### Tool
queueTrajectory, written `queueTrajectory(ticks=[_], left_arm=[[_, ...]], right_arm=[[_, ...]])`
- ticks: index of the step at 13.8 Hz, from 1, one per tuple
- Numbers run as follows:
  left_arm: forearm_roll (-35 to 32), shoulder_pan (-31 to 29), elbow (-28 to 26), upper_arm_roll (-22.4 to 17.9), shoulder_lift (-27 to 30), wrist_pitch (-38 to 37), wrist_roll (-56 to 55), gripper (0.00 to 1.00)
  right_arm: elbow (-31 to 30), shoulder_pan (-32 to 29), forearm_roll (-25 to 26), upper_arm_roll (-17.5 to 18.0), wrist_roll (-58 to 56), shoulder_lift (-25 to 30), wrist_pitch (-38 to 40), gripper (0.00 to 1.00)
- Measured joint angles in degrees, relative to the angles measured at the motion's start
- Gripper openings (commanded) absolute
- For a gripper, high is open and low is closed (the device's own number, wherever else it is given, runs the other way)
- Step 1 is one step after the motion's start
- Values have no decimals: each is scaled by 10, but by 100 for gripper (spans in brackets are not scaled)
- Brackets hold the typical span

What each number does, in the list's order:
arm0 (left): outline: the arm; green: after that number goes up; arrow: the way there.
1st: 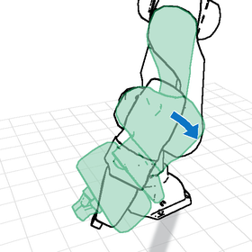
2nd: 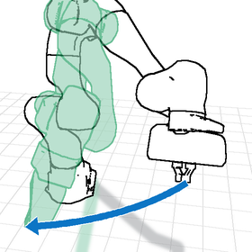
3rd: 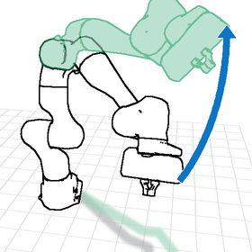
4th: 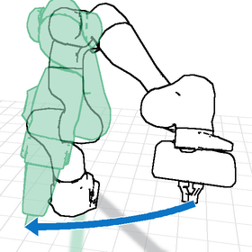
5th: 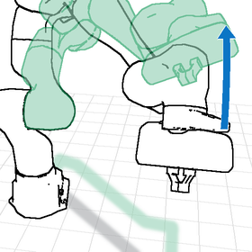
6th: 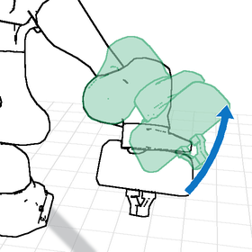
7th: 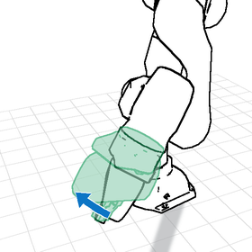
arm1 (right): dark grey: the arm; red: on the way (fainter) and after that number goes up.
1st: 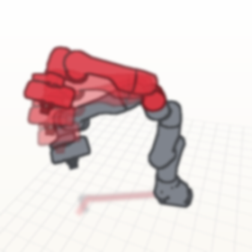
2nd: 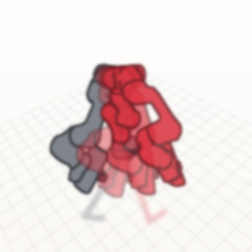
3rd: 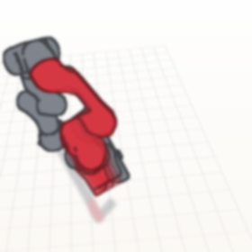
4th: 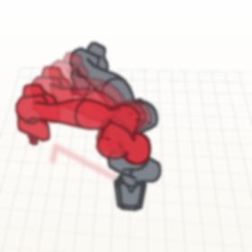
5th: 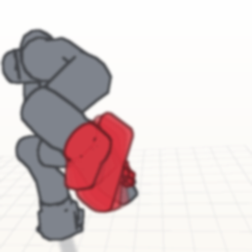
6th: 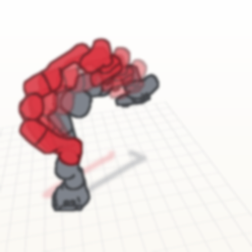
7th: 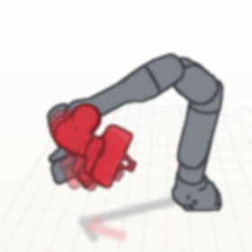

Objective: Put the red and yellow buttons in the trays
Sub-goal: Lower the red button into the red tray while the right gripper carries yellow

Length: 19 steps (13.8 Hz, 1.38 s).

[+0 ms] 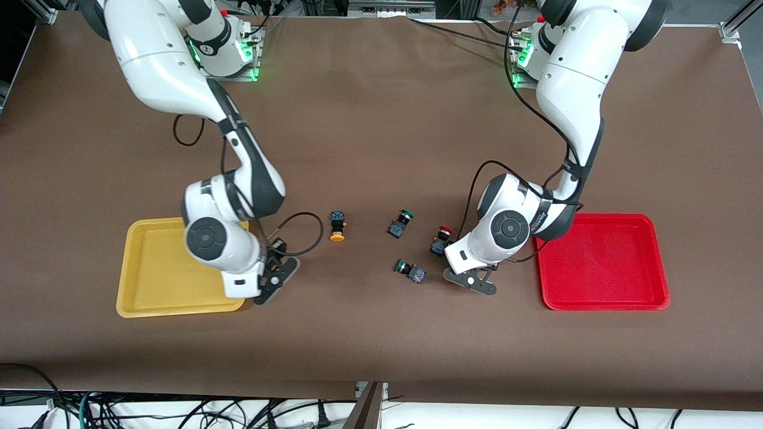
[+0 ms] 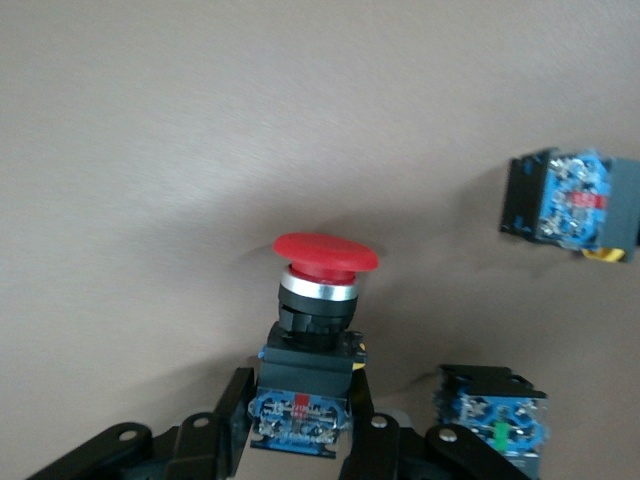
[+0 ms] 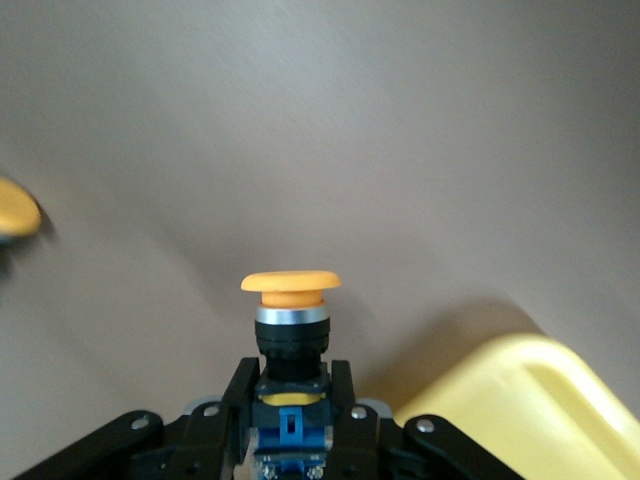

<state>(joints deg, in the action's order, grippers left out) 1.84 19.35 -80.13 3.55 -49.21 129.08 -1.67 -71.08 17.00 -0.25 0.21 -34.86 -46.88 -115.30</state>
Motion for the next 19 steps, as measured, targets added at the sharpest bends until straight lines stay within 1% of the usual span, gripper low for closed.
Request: queueTrajectory(ticks=[2,3,4,5,6,7,8,10,13,14,16,17,18,19], left_arm=[[0,-17,13,-3,9,-28,0,6],[0,-28,21,-4,18,-49,4,7],[0,-39,28,-5,29,-73,14,8],[0,-50,32,-6,41,-95,29,8],[0,-62,33,-7,53,-114,53,8],[0,-78,33,-9,62,-129,84,8],[0,-97,33,-10,66,-139,118,8],[0,-138,32,-11,67,-154,183,8],[0,-172,25,-10,71,-183,222,8],[0,-174,14,-10,78,-187,223,8],[0,-181,-16,-12,93,-187,223,12],[0,-189,-34,-13,99,-180,223,12],[0,-201,-67,-19,109,-154,224,12],[0,-207,-87,-23,114,-137,224,11]], right_arm=[[-2,-33,0,-15,-63,10,25,0],[-6,-56,0,-17,-86,9,23,1],[-13,-77,0,-17,-102,6,16,6],[-20,-94,-1,-17,-122,1,0,7],[-27,-106,-1,-17,-146,-6,-21,16],[-33,-114,-2,-17,-167,-12,-42,53],[-37,-119,-2,-17,-179,-17,-56,100],[-40,-122,-8,-17,-184,-22,-63,100],[-40,-120,-67,-11,-174,-20,-59,100],[-39,-114,-77,-8,-142,-17,-49,100],[-37,-89,-81,-2,-33,-9,-24,100],[-37,-71,-82,0,20,-4,-17,100],[-37,-40,-82,1,83,3,-10,100],[-37,-22,-84,1,133,6,-7,100]])
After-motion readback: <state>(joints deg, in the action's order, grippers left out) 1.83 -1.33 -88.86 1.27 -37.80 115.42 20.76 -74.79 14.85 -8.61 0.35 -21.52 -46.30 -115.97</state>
